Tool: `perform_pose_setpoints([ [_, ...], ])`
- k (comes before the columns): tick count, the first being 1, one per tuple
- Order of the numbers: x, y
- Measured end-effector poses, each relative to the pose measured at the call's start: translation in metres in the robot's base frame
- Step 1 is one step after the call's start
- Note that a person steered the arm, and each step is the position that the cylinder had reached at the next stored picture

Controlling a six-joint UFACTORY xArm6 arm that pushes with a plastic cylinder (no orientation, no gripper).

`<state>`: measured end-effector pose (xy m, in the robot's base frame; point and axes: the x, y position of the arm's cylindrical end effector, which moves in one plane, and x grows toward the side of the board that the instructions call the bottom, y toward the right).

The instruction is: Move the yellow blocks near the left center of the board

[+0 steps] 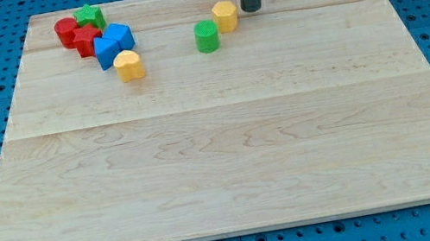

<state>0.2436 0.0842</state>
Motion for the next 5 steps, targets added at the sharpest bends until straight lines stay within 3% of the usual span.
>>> perform_pose_setpoints([
  [3, 0.064, -0.088],
  [5, 0.014, -0.085],
])
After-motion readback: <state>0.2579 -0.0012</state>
